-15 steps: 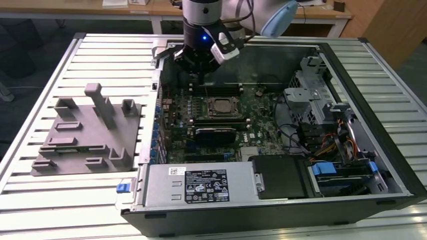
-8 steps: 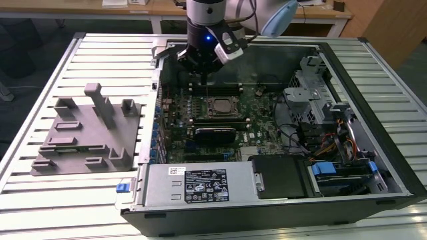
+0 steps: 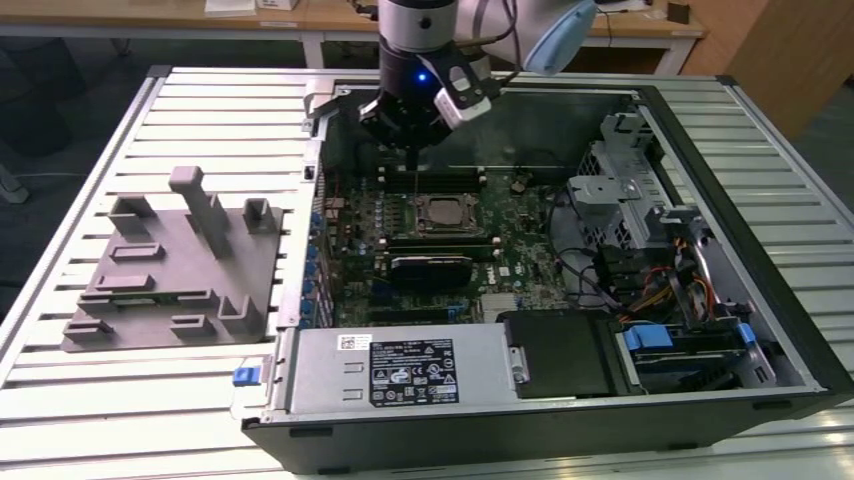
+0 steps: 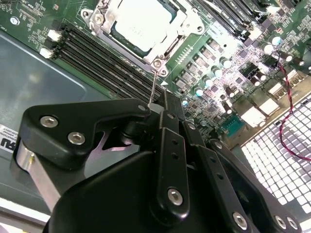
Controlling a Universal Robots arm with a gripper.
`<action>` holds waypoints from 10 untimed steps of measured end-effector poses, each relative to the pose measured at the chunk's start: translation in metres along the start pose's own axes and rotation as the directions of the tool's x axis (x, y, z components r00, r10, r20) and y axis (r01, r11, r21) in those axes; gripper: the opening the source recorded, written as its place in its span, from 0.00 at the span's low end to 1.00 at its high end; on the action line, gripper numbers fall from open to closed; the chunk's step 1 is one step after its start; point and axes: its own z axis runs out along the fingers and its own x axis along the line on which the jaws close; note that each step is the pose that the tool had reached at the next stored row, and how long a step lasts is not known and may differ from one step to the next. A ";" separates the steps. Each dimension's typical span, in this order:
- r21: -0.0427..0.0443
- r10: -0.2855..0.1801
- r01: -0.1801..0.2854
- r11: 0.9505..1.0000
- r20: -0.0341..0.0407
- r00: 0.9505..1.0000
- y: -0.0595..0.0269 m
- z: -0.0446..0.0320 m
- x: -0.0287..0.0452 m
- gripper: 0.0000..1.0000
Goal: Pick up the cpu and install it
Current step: 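Install the first cpu locking lever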
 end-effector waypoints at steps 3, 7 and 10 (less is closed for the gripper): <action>0.000 0.000 0.000 1.000 0.000 1.000 -0.0001 0.0001 -0.0011 0.11; 0.000 0.000 0.000 1.000 0.000 1.000 -0.0002 0.0002 -0.0024 0.11; 0.000 0.000 0.000 1.000 0.000 1.000 -0.0003 0.0002 -0.0035 0.11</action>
